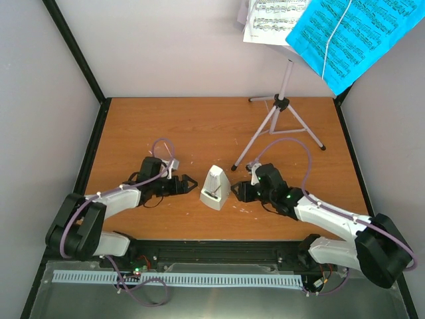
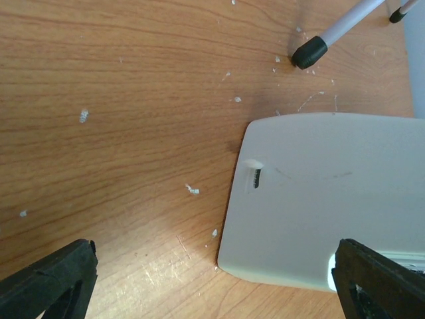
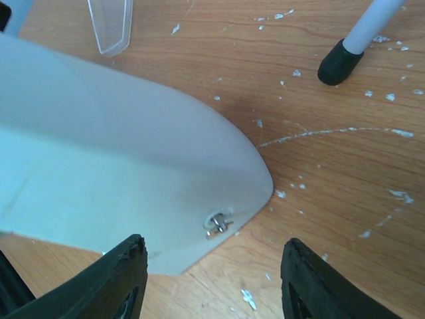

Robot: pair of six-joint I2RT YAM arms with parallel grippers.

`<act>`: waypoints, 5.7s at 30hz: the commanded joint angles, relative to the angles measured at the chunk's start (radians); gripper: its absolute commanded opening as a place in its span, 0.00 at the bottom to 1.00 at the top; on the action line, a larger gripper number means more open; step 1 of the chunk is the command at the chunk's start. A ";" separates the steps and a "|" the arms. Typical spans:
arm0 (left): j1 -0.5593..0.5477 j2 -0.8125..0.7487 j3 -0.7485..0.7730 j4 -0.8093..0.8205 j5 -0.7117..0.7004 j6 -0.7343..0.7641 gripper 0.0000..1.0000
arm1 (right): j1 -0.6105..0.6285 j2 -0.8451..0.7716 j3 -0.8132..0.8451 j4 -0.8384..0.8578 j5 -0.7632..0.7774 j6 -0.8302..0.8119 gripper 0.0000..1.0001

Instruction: Pack up the instrument practice props

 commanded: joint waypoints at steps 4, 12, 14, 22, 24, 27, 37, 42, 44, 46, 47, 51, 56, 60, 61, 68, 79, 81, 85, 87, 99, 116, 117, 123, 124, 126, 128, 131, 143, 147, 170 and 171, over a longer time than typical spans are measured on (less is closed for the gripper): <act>-0.032 0.077 0.075 0.009 0.018 0.055 0.96 | 0.002 0.098 0.019 0.185 -0.052 0.017 0.51; -0.085 0.125 0.105 0.008 -0.078 0.063 0.95 | 0.003 0.206 0.083 0.272 -0.012 -0.006 0.49; -0.087 0.114 0.102 -0.002 -0.109 0.057 0.96 | 0.003 0.206 0.096 0.264 0.010 -0.023 0.50; -0.082 -0.090 0.131 -0.088 -0.272 -0.004 0.99 | -0.007 0.055 0.087 0.153 0.127 -0.097 0.69; -0.071 -0.154 0.186 -0.144 -0.320 0.014 1.00 | -0.014 -0.001 0.091 0.130 0.161 -0.115 0.74; -0.017 -0.236 0.304 -0.252 -0.333 0.060 1.00 | -0.023 -0.066 0.108 0.119 0.182 -0.159 0.83; 0.049 -0.005 0.837 -0.525 0.175 0.247 1.00 | -0.026 -0.155 0.109 0.398 -0.211 -0.436 1.00; 0.049 0.082 0.750 -0.413 0.423 0.290 1.00 | -0.026 -0.082 0.083 0.514 -0.338 -0.572 1.00; 0.049 0.101 0.702 -0.351 0.487 0.290 0.99 | -0.026 -0.032 0.087 0.544 -0.373 -0.604 1.00; 0.048 0.119 0.680 -0.337 0.487 0.307 1.00 | -0.020 0.023 0.116 0.528 -0.381 -0.636 1.00; 0.048 0.125 0.676 -0.345 0.476 0.322 1.00 | -0.016 0.049 0.131 0.505 -0.375 -0.654 1.00; 0.047 0.128 0.657 -0.350 0.473 0.365 0.99 | 0.001 0.113 0.134 0.494 -0.365 -0.711 1.00; 0.047 0.152 0.625 -0.328 0.472 0.389 0.99 | 0.002 0.164 0.088 0.554 -0.363 -0.726 1.00; 0.046 0.181 0.591 -0.279 0.498 0.394 0.99 | 0.003 0.222 0.085 0.562 -0.355 -0.738 1.00; 0.046 0.187 0.578 -0.262 0.506 0.395 0.99 | 0.003 0.231 0.078 0.577 -0.348 -0.739 1.00; 0.036 0.224 0.572 -0.257 0.499 0.402 0.96 | 0.003 0.277 0.066 0.625 -0.350 -0.739 1.00; 0.036 0.228 0.585 -0.278 0.497 0.428 0.93 | 0.003 0.352 0.036 0.740 -0.272 -0.683 0.96; 0.036 0.230 0.585 -0.279 0.508 0.433 0.92 | 0.003 0.360 0.033 0.750 -0.280 -0.678 0.94; 0.030 0.228 0.585 -0.280 0.532 0.445 0.89 | 0.003 0.369 0.025 0.774 -0.300 -0.663 0.89; 0.027 0.226 0.586 -0.284 0.532 0.452 0.89 | 0.003 0.370 0.020 0.784 -0.305 -0.660 0.87; 0.018 0.229 0.595 -0.304 0.536 0.475 0.86 | 0.003 0.343 -0.040 0.830 -0.303 -0.627 0.78; -0.032 0.239 0.600 -0.330 0.538 0.515 0.78 | 0.003 0.322 -0.097 0.907 -0.268 -0.559 0.68; -0.035 0.241 0.601 -0.333 0.536 0.517 0.77 | 0.003 0.321 -0.097 0.903 -0.265 -0.556 0.68; -0.046 0.238 0.604 -0.341 0.530 0.524 0.73 | 0.003 0.317 -0.074 0.869 -0.232 -0.525 0.67; -0.047 0.237 0.605 -0.342 0.529 0.524 0.72 | 0.002 0.318 -0.069 0.860 -0.225 -0.522 0.66; -0.049 0.237 0.605 -0.342 0.529 0.524 0.72 | 0.003 0.317 -0.056 0.830 -0.206 -0.514 0.66; -0.050 0.234 0.605 -0.341 0.527 0.525 0.71 | 0.003 0.316 -0.046 0.812 -0.200 -0.510 0.66; -0.052 0.232 0.605 -0.344 0.525 0.526 0.71 | 0.003 0.315 -0.033 0.787 -0.192 -0.502 0.66; -0.060 0.214 0.605 -0.352 0.520 0.533 0.68 | 0.003 0.323 0.030 0.702 -0.164 -0.471 0.68; -0.061 0.205 0.605 -0.353 0.520 0.535 0.68 | 0.003 0.331 0.049 0.686 -0.145 -0.456 0.68; -0.066 0.154 0.599 -0.348 0.455 0.535 0.76 | 0.003 0.319 0.105 0.609 -0.143 -0.417 0.84; -0.066 0.141 0.595 -0.343 0.438 0.535 0.80 | 0.003 0.300 0.104 0.601 -0.147 -0.422 0.89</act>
